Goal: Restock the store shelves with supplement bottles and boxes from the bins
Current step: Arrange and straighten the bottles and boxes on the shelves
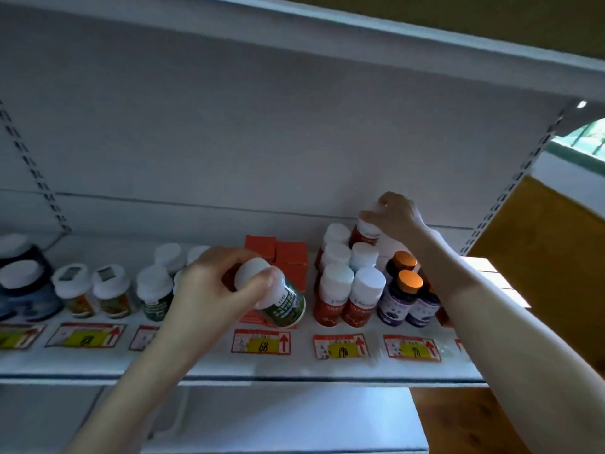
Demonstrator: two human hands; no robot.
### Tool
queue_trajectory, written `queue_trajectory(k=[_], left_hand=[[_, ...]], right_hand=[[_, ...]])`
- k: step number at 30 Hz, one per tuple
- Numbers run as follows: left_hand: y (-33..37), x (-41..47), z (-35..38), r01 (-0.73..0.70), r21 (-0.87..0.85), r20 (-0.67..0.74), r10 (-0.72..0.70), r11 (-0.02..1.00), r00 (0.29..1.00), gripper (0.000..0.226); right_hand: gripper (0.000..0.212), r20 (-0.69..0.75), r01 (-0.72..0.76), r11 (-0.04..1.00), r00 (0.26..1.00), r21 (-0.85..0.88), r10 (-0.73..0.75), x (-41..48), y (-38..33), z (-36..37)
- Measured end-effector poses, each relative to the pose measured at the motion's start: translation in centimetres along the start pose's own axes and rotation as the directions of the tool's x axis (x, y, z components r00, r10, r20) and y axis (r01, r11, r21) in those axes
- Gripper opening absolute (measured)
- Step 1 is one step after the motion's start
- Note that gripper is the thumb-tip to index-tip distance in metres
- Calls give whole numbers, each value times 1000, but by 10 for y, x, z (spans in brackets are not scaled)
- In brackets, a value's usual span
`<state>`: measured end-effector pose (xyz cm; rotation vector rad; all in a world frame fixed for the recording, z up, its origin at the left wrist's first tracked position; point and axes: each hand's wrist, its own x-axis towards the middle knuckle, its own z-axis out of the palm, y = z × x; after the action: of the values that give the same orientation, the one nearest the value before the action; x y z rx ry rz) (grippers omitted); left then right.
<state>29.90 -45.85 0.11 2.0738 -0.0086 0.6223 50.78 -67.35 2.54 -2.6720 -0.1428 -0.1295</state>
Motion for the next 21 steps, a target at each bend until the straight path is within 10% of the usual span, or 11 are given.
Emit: queue_trajectory(k=[17, 21], left_hand=[[-7, 11, 7, 110, -6, -24, -110, 994, 994, 31], [-8, 17, 6, 140, -22, 11, -140, 990, 990, 2]], right_hand=[[55, 256, 41, 980, 967, -196, 10, 28, 15, 50], [53, 167, 80, 980, 985, -182, -49, 20, 12, 39]])
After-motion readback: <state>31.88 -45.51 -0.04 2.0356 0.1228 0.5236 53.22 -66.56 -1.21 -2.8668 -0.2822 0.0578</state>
